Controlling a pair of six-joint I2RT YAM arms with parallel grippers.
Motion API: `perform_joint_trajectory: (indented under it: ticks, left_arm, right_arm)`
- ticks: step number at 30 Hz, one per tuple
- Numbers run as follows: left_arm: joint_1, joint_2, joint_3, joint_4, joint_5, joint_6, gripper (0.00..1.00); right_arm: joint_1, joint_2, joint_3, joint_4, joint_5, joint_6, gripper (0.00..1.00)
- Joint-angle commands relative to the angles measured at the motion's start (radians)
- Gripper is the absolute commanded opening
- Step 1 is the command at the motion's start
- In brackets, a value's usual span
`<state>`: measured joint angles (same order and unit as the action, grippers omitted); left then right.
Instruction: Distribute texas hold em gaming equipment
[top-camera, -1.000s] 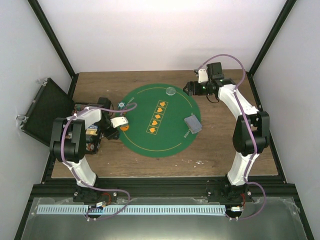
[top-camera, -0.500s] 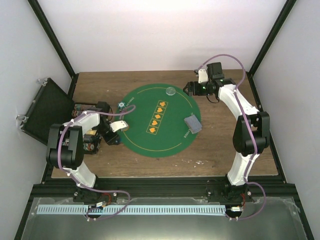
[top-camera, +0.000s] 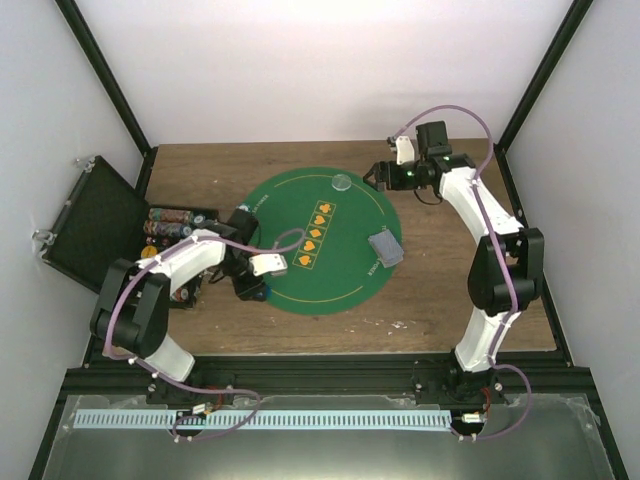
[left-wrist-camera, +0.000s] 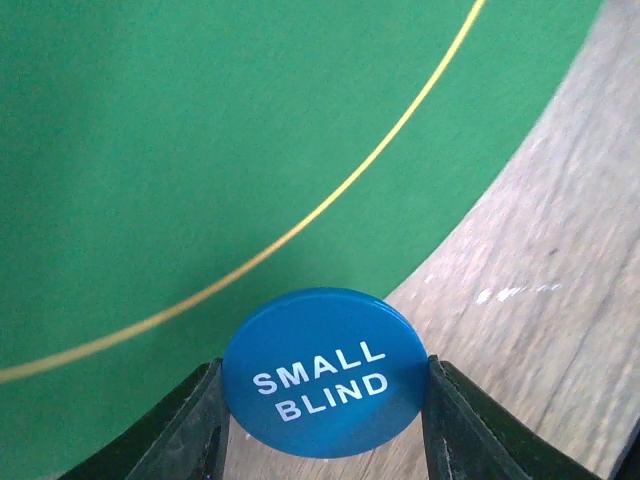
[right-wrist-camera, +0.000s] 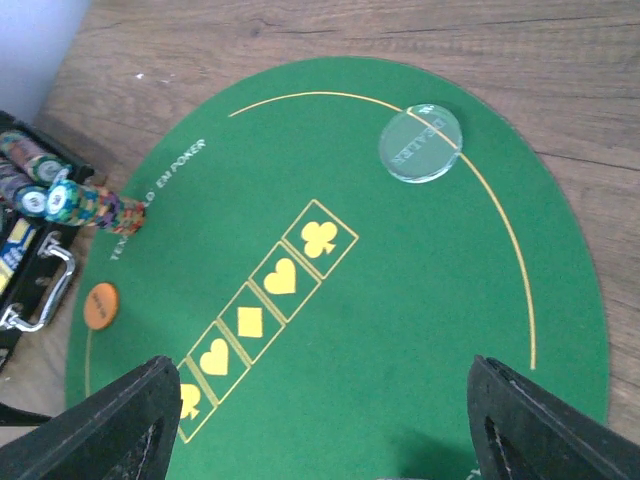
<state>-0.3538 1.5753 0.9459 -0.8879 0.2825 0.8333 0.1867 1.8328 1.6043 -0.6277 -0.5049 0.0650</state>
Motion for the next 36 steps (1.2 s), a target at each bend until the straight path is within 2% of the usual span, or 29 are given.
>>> perform_joint_trajectory:
  ticks: [1,9,16,22,27,33,36]
  left_arm:
    - [-0.113,0.007,0.073,0.006,0.041,-0.021,0.29]
    - [-0.365,0.174,0.256,0.121,-0.021,-0.082,0.29]
    - [-0.494,0.329,0.399,0.233,-0.070,-0.144,0.29]
    - [-0.546,0.422,0.523,0.321,-0.121,-0.210,0.29]
    - [-0.568,0.520,0.629,0.299,-0.164,-0.267,0.29]
    - [-0.594,0.597,0.691,0.302,-0.231,-0.289,0.29]
    - [-0.596,0.607,0.711,0.279,-0.193,-0.299,0.33]
  right_arm:
    - [0.004,-0.098,-0.046,-0.027,-0.078,0.017,0.79]
    - [0.005,-0.220,-0.151,-0.063,-0.048,0.066,0.81]
    - [-0.036,-0.334,-0.262,-0.021,-0.013,0.120,0.83]
    - [-0.100,-0.410,-0.306,0.013,0.083,0.142,0.85]
    - [-0.125,-0.465,-0.317,0.016,0.164,0.132,0.87]
    - [-0.127,-0.483,-0.330,0.013,0.147,0.113,0.89]
    - [-0.127,-0.487,-0.342,0.015,0.137,0.109,0.89]
